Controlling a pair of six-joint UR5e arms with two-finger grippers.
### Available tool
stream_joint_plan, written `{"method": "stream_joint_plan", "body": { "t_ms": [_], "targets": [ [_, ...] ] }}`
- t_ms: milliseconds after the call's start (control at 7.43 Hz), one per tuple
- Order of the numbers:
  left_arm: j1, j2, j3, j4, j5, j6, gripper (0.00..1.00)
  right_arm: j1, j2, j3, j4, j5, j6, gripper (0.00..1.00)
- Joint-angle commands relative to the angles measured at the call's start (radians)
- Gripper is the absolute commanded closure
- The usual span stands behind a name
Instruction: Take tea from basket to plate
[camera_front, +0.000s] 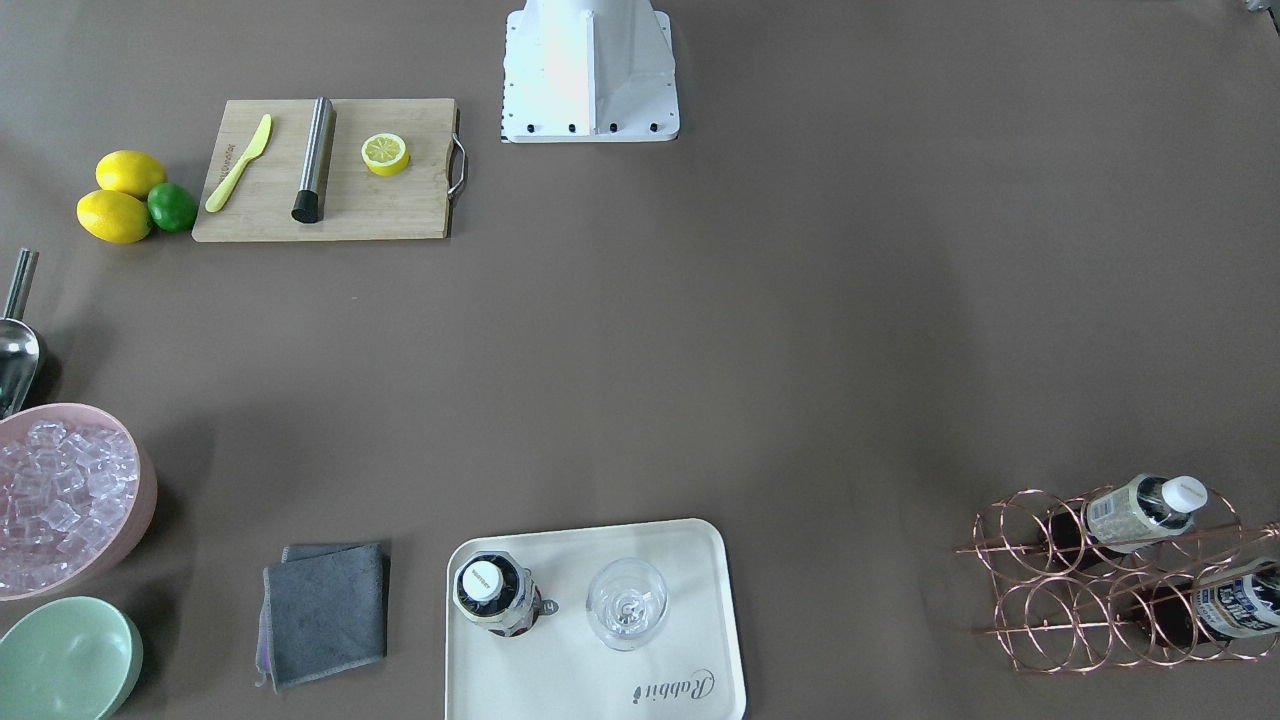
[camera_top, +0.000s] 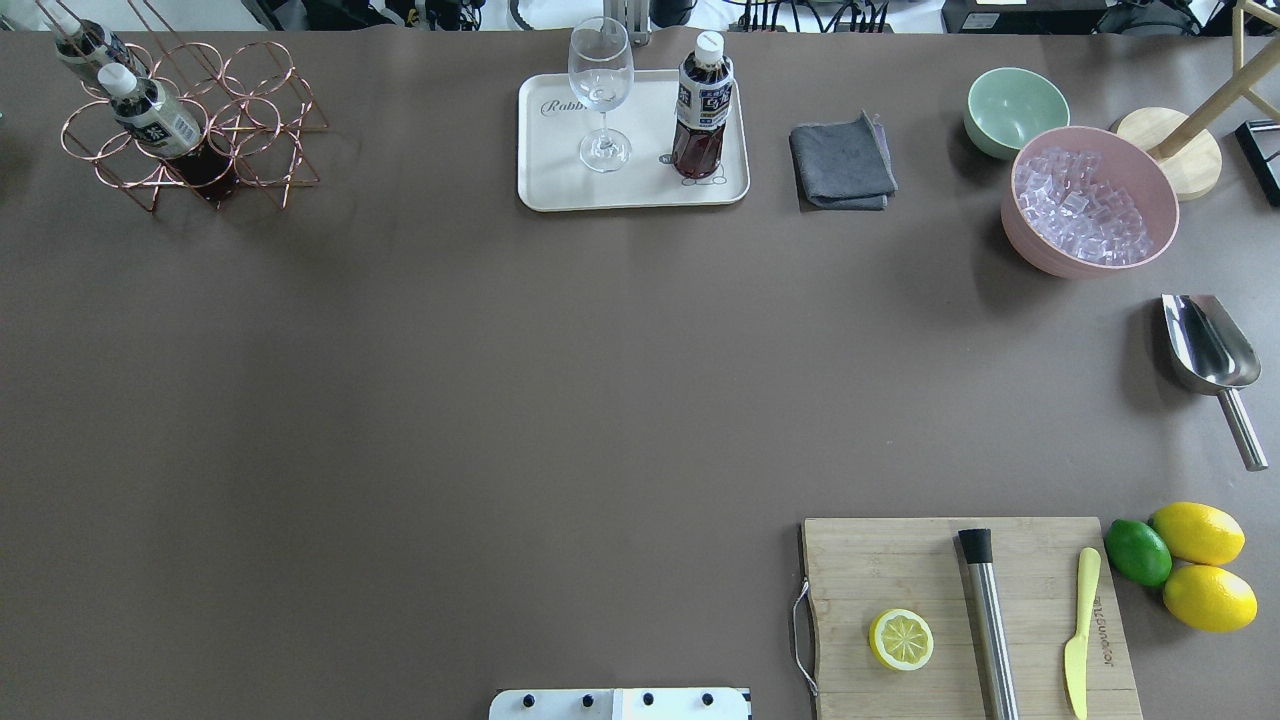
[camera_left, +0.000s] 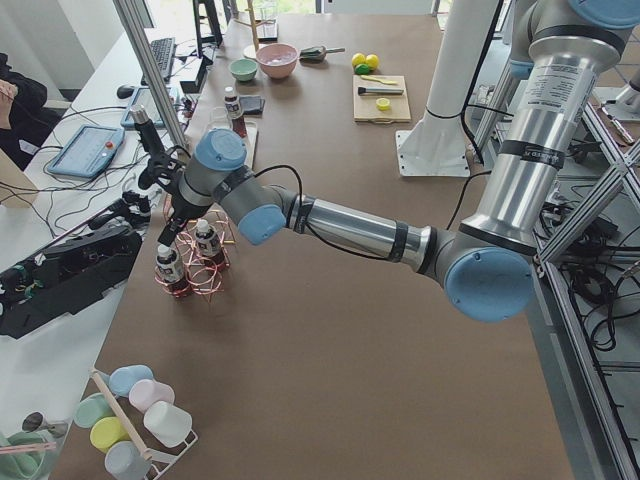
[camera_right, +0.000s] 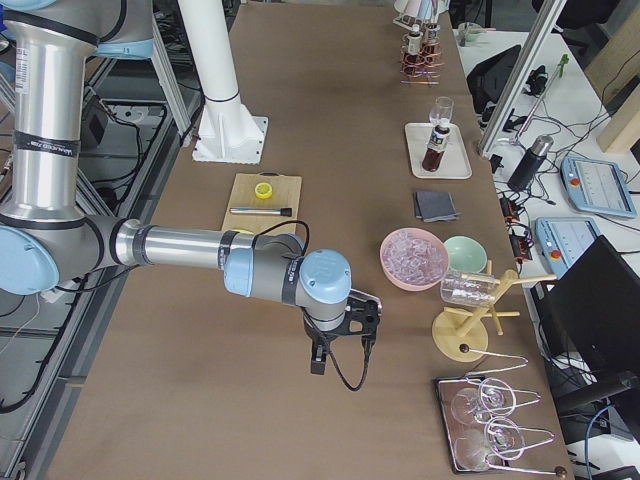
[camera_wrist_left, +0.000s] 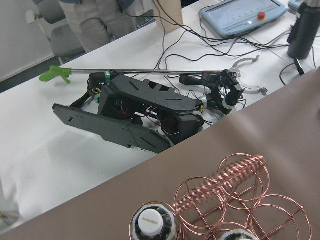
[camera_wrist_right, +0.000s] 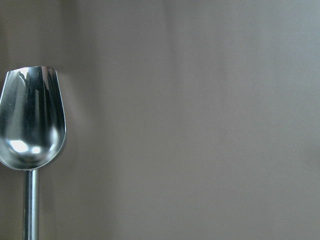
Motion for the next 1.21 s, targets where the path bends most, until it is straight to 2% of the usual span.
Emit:
{"method": "stream_joint_plan", "body": {
  "t_ms": [0, 269, 404, 538, 807, 1076],
  "targets": [
    [-0.07, 0.101, 0.008, 0.191, -0.143, 0.167, 0.02, 0.0, -0.008, 0.024, 0.0, 0.007, -0.004, 0.0],
    [-0.085, 0.207, 0.034, 0.243, -0.141, 0.256, 0.02, 0.0, -0.008, 0.024, 0.0, 0.007, -0.004, 0.0],
    [-0.094, 0.237, 0.066, 0.245, -0.118, 0.384, 0.02, 0.0, -0.008, 0.018, 0.0, 0.003, -0.002, 0.0],
    [-0.085, 0.238, 0.077, 0.281, -0.048, 0.493, 0.02, 0.0, -0.009, 0.014, 0.0, 0.001, -0.002, 0.0],
    [-0.077, 0.235, 0.027, 0.484, 0.021, 0.53, 0.02, 0.0, -0.006, 0.017, -0.006, 0.009, -0.001, 0.0],
    [-0.065, 0.221, 0.002, 0.571, 0.118, 0.659, 0.02, 0.0, -0.011, 0.022, -0.011, 0.006, -0.002, 0.0]
  ]
}}
